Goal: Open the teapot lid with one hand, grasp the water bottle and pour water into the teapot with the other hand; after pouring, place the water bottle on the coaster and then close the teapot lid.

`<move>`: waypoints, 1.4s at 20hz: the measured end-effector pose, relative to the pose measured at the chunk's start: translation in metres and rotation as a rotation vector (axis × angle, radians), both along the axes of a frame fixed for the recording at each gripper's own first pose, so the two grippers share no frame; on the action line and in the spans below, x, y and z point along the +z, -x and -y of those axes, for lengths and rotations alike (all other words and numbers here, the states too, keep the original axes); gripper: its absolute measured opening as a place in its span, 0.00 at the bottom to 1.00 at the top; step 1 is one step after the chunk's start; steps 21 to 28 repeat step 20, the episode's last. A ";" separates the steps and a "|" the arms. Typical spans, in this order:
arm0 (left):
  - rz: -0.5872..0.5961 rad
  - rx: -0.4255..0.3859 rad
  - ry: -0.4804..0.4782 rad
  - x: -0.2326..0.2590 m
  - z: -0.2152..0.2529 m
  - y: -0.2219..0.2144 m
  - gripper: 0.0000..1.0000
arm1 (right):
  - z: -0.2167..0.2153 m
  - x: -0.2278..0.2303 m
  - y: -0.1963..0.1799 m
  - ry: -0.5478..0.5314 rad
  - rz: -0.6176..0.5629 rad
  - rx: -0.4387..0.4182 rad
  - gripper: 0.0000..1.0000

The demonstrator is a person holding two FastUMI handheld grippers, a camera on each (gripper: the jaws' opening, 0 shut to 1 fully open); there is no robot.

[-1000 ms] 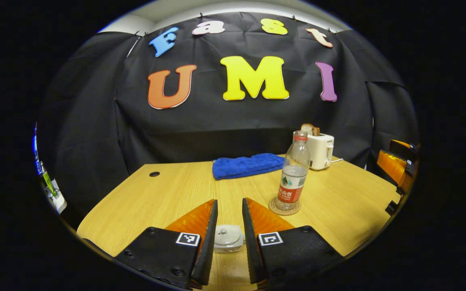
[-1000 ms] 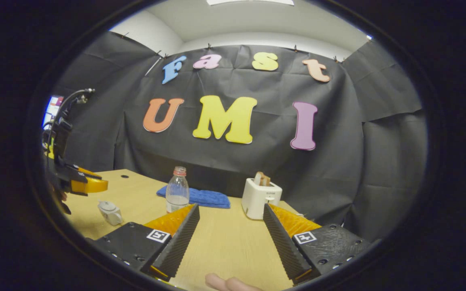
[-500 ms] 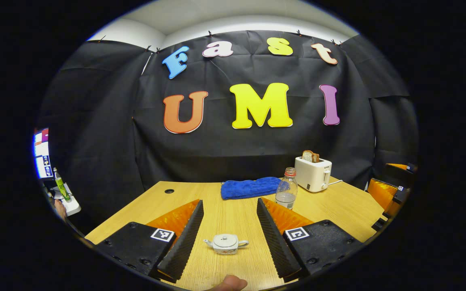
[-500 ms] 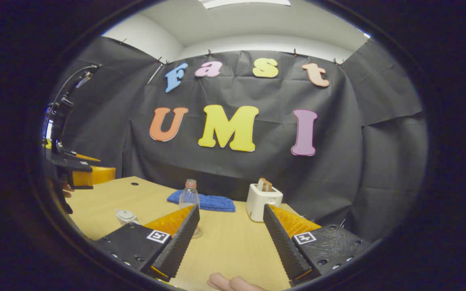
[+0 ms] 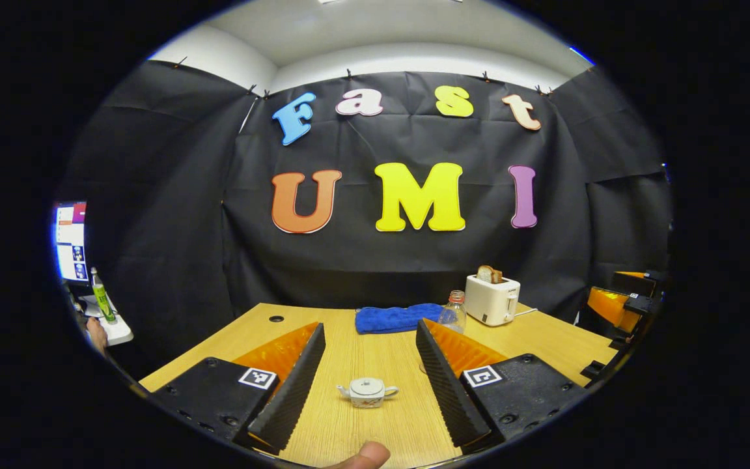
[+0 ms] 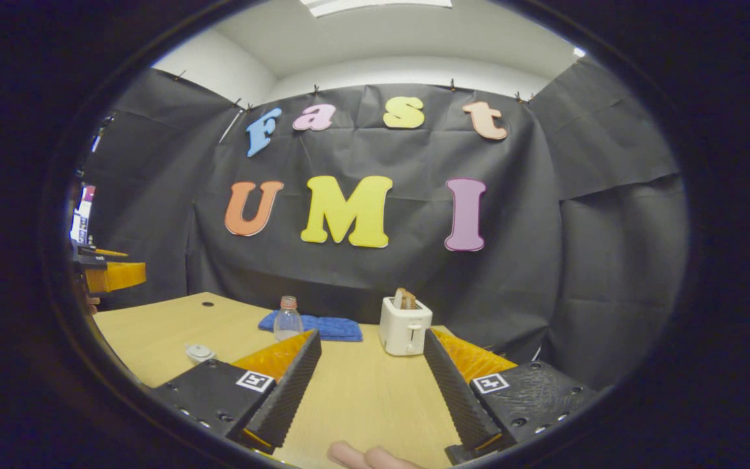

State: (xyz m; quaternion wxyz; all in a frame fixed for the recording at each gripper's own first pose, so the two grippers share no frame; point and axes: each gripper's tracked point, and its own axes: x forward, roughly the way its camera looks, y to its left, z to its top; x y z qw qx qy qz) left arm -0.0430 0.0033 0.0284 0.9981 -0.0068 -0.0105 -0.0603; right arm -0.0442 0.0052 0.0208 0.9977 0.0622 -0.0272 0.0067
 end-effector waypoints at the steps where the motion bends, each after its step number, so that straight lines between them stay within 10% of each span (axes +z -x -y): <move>1: 0.005 0.012 -0.003 0.001 -0.004 -0.002 0.88 | 0.001 0.002 0.002 0.000 0.004 0.000 0.95; 28: 0.007 0.039 -0.036 -0.007 0.001 -0.012 0.94 | 0.000 0.010 0.003 -0.016 0.055 0.010 0.95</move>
